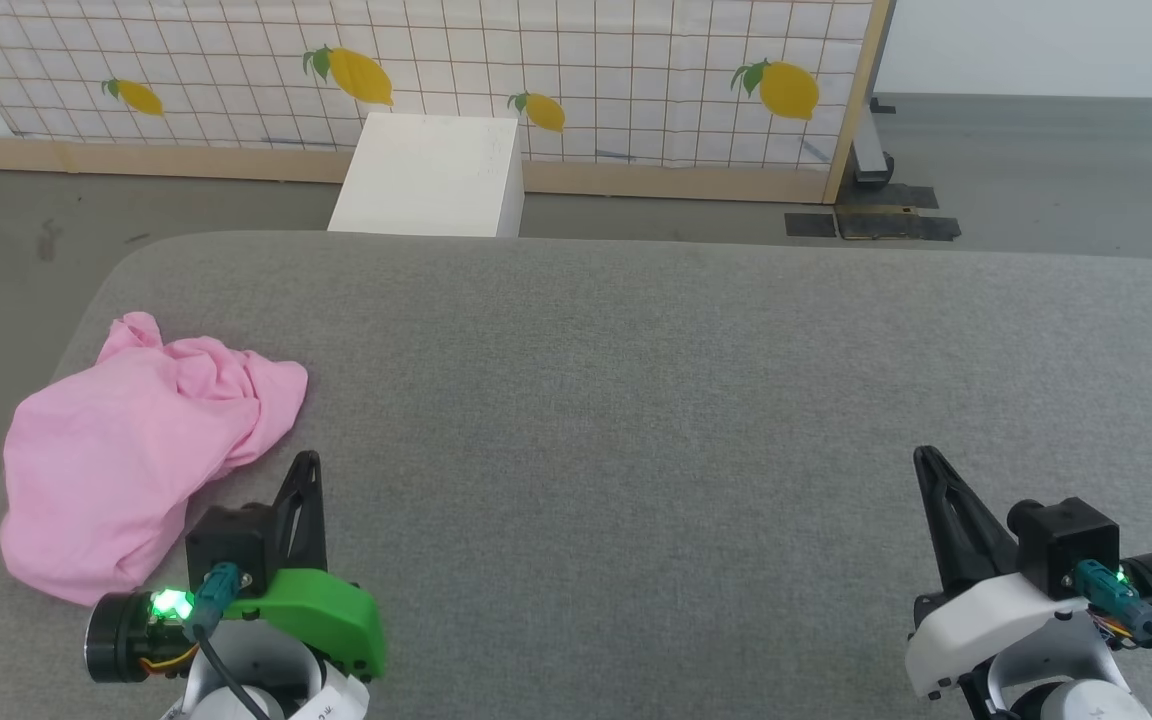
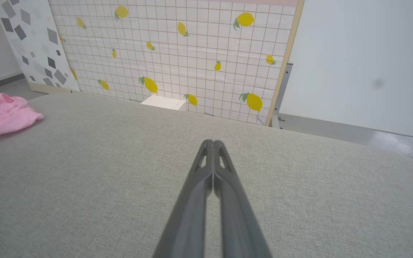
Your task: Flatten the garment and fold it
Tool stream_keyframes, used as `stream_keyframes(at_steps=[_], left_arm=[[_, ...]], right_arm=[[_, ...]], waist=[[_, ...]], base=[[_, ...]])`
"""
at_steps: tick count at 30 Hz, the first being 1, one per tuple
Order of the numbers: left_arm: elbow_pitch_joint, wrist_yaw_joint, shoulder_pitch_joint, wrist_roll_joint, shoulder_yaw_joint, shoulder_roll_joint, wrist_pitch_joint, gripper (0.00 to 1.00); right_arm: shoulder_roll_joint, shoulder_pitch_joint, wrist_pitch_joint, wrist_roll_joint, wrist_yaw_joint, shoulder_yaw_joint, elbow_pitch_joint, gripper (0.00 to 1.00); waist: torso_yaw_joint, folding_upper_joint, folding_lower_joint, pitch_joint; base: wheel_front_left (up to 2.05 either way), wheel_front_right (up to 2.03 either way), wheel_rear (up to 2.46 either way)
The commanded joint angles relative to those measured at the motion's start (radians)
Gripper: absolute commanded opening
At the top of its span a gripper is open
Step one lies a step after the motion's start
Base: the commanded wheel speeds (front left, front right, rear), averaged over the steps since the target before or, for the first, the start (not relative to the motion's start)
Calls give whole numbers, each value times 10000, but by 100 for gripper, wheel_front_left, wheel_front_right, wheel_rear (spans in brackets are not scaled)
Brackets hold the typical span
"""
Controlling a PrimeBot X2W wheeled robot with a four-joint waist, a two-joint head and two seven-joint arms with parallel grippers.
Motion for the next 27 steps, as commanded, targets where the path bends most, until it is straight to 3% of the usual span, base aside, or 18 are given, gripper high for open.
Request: stream_keyframes(at_steps=[1,27], left_arm=[[-26,66,118,129,34,-47,14,0],[-26,66,118,129,34,-47,14,0]], right_arm=[[26,-184,28,-60,-17,18,-53,0],[26,-184,28,-60,-17,18,-53,0]], waist=[[0,0,0,0],[0,0,0,0]], base=[[0,0,0],[0,0,0]])
